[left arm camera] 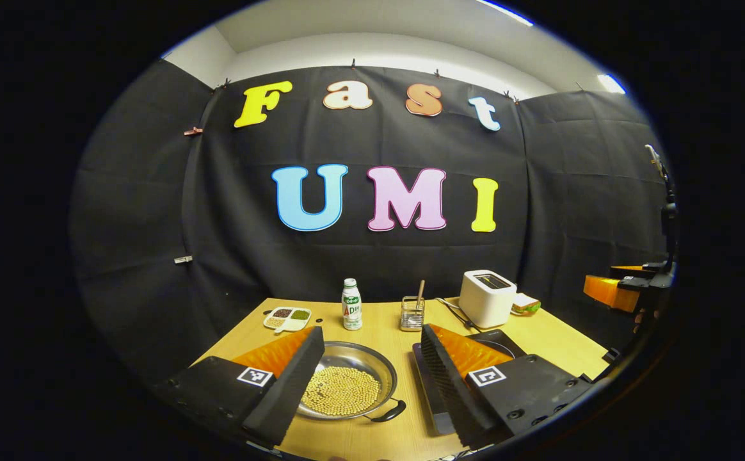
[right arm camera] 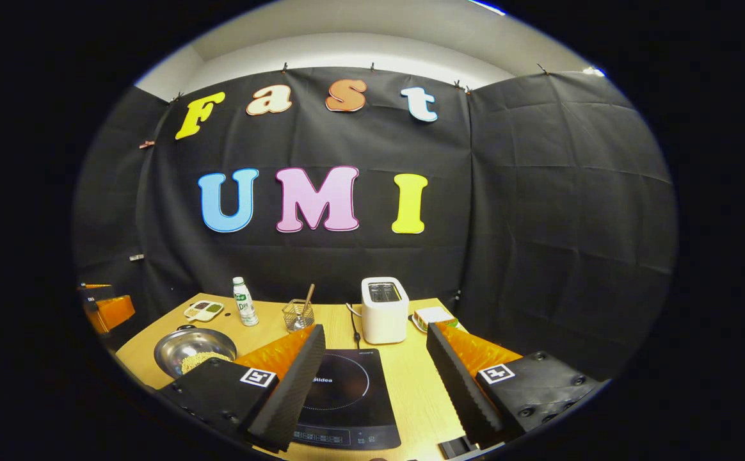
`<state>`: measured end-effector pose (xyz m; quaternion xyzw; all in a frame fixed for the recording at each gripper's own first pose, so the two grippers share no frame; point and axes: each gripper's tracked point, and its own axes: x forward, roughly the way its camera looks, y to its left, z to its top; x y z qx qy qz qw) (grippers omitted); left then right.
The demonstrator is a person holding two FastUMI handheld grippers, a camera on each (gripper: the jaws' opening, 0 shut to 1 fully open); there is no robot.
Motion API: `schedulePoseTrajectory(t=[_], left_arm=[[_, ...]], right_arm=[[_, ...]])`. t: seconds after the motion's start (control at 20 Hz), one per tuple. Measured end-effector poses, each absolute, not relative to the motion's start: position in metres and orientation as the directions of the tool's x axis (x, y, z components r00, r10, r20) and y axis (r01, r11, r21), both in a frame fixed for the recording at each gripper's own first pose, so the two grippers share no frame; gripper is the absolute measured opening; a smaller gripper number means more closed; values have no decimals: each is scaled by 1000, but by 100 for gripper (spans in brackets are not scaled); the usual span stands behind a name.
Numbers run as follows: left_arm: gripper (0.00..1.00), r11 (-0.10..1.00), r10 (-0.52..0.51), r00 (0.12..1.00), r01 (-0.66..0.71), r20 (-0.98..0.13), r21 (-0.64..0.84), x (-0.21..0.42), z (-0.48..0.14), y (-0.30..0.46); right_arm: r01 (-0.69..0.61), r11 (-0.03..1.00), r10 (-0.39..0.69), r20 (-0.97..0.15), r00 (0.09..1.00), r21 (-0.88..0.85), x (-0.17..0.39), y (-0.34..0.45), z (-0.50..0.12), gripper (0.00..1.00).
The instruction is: First push the handle of the pot to place it horizontally, then grasp the pot with both hands and set it on the induction cooktop.
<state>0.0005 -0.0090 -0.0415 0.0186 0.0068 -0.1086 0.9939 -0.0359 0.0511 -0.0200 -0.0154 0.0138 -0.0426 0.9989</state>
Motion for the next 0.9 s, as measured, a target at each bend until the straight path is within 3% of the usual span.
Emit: schedulePoseTrajectory(t=[0.9], left_arm=[[95, 968, -250, 961, 252, -121, 5, 18, -88, 39]], right_arm=[[114, 992, -116, -40, 992, -47, -42, 81, -28, 98]])
